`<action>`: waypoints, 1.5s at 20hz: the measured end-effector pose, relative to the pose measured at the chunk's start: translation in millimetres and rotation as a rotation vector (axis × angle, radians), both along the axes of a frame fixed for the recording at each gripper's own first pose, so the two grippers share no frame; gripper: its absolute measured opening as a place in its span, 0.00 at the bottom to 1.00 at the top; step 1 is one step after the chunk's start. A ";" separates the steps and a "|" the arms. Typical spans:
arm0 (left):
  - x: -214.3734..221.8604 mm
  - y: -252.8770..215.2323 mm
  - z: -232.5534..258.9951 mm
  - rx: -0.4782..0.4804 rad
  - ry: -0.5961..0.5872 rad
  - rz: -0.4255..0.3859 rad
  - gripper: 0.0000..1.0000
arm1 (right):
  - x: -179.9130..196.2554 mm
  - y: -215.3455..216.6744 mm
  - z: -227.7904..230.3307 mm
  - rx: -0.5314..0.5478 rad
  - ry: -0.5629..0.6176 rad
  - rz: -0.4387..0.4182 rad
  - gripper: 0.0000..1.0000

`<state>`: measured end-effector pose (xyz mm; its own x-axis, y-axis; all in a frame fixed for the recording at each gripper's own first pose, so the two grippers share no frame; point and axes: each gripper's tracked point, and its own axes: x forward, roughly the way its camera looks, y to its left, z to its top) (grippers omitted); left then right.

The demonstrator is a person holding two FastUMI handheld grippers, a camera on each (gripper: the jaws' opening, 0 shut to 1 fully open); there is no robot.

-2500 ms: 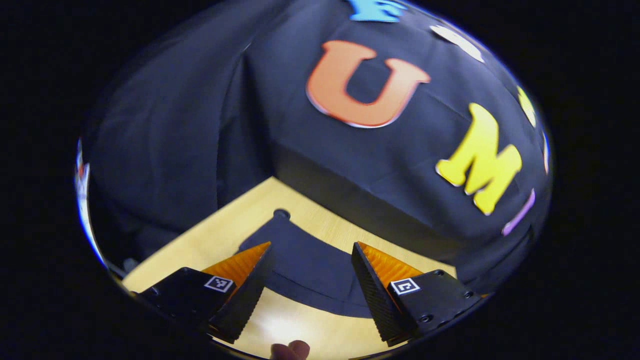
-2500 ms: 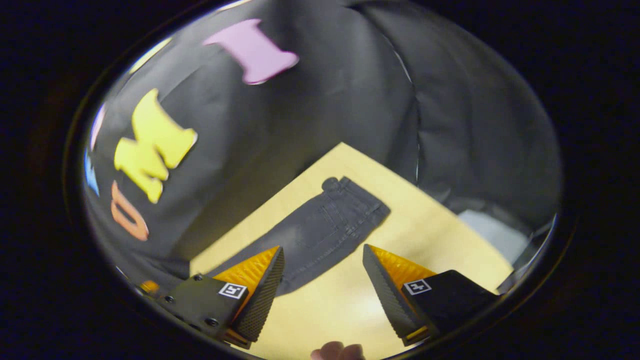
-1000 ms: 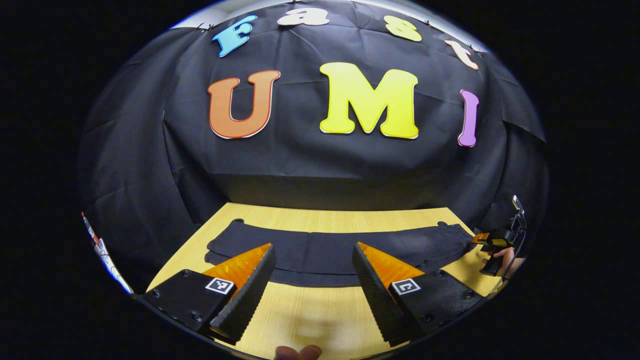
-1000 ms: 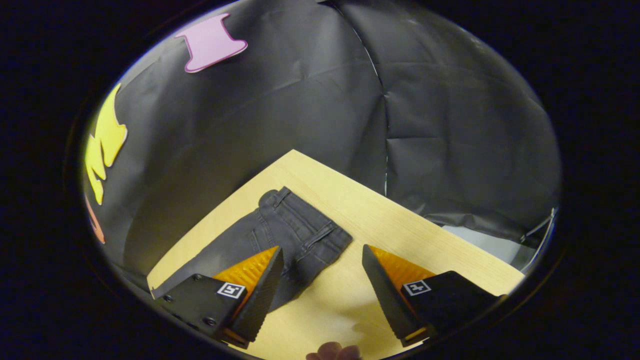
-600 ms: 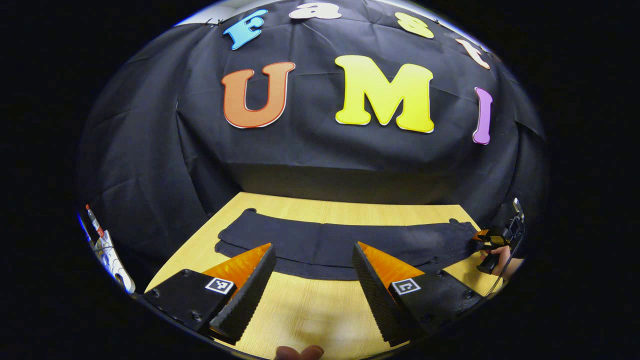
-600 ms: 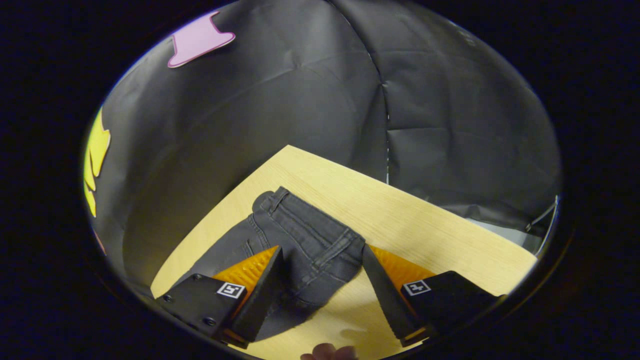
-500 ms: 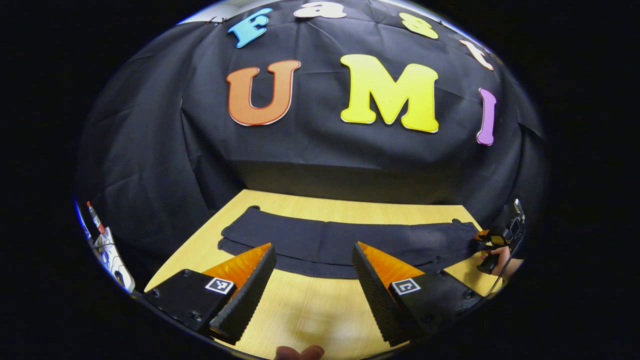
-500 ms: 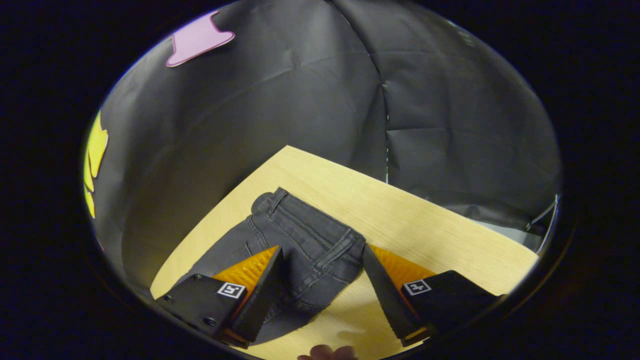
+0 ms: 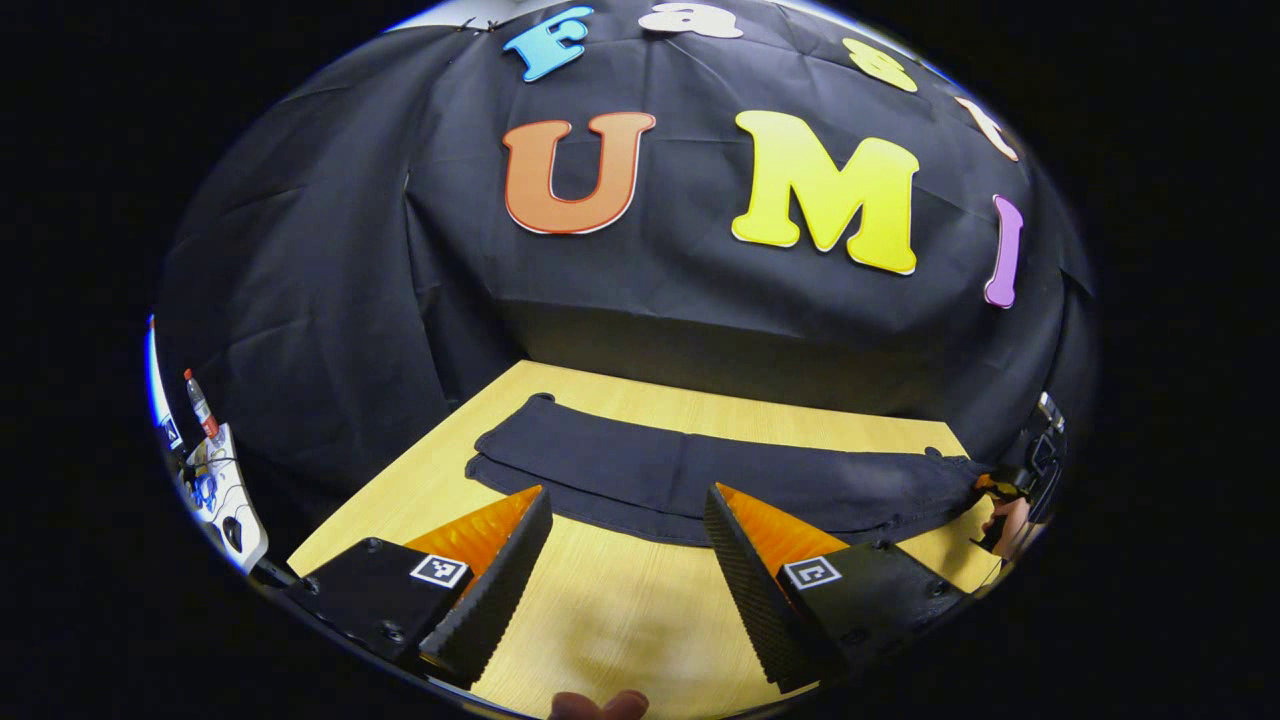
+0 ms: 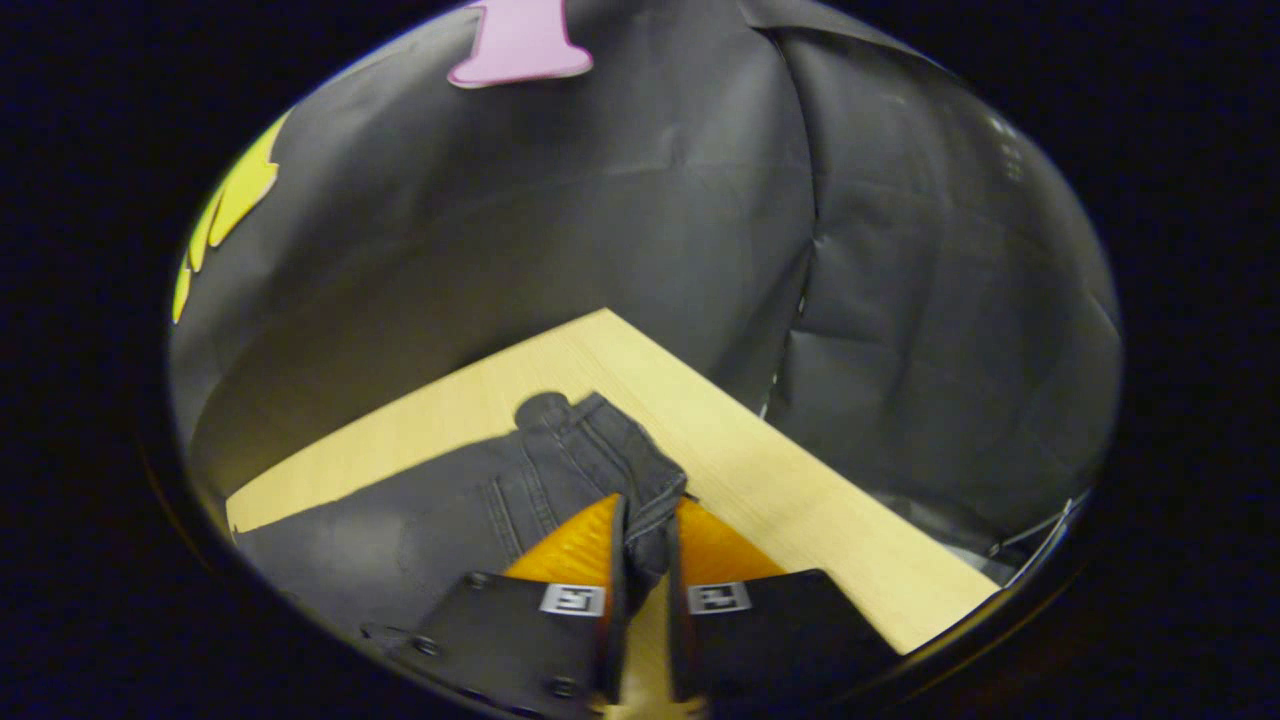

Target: Grasp the waist and the cuffs of the jeans and fold them to make the two legs overlap; first hold the waist and fold one-third of the jeans toward the cuffs, then hold the cuffs and fold the remaining one-third in the same direction to finish folding.

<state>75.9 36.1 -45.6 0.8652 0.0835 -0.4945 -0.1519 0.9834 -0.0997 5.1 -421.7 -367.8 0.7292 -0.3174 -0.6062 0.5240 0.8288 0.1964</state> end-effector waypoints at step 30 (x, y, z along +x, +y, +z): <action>-119.0 201.0 -25.8 -0.109 0.002 0.351 0.98 | -76.4 95.5 91.7 -0.157 0.039 0.875 0.09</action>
<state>-43.2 237.1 -71.4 0.7921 0.3222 -0.5184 -0.4788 0.8548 -0.2002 -71.3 -326.1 -276.1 0.7292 0.2624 -0.6319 -0.3056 0.9512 0.0423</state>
